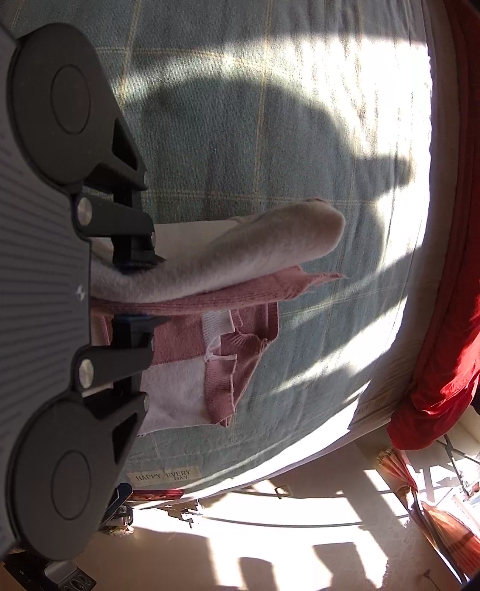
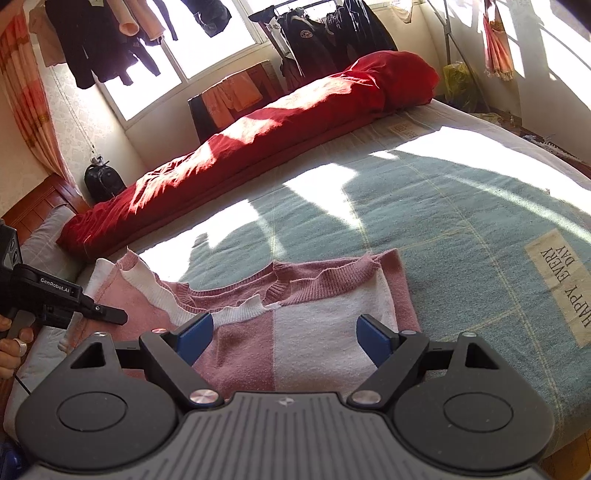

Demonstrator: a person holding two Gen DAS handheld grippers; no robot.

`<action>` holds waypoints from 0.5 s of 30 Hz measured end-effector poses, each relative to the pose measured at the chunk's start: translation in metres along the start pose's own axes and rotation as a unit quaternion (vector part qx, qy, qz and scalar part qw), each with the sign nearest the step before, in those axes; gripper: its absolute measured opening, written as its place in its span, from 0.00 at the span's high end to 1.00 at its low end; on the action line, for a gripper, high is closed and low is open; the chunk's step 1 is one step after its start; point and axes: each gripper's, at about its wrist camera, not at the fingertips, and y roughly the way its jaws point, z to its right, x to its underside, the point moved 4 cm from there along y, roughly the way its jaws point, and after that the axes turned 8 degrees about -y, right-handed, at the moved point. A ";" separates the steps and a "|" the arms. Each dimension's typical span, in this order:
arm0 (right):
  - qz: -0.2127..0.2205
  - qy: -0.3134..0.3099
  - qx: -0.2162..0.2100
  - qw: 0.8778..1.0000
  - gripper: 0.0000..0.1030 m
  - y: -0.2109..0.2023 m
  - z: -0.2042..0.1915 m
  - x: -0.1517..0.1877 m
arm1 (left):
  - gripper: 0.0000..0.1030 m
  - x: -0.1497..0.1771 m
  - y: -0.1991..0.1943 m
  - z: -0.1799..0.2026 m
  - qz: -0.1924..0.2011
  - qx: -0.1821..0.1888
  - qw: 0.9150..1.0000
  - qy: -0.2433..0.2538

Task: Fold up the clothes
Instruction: 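Lift the white edge with the left gripper and fold it over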

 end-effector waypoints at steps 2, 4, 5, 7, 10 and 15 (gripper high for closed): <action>-0.005 -0.012 0.002 1.000 0.15 -0.002 0.000 0.002 | 0.81 0.001 0.003 0.010 -0.003 0.002 1.000 0.005; -0.011 -0.025 0.004 1.000 0.14 -0.005 0.001 0.004 | 0.81 0.003 0.005 0.019 -0.006 0.003 1.000 0.011; -0.016 -0.034 0.005 0.999 0.12 -0.005 0.000 0.005 | 0.81 0.003 0.006 0.024 -0.007 0.003 1.000 0.015; -0.020 -0.050 0.010 0.999 0.12 -0.007 -0.001 0.007 | 0.81 0.004 0.009 0.035 -0.010 0.004 1.000 0.023; -0.019 -0.046 0.003 0.999 0.12 -0.010 0.001 0.010 | 0.81 0.004 0.013 0.049 -0.013 0.004 1.000 0.027; -0.008 -0.035 0.001 0.999 0.12 -0.019 0.011 0.010 | 0.81 0.003 0.020 0.071 -0.014 0.012 1.000 0.022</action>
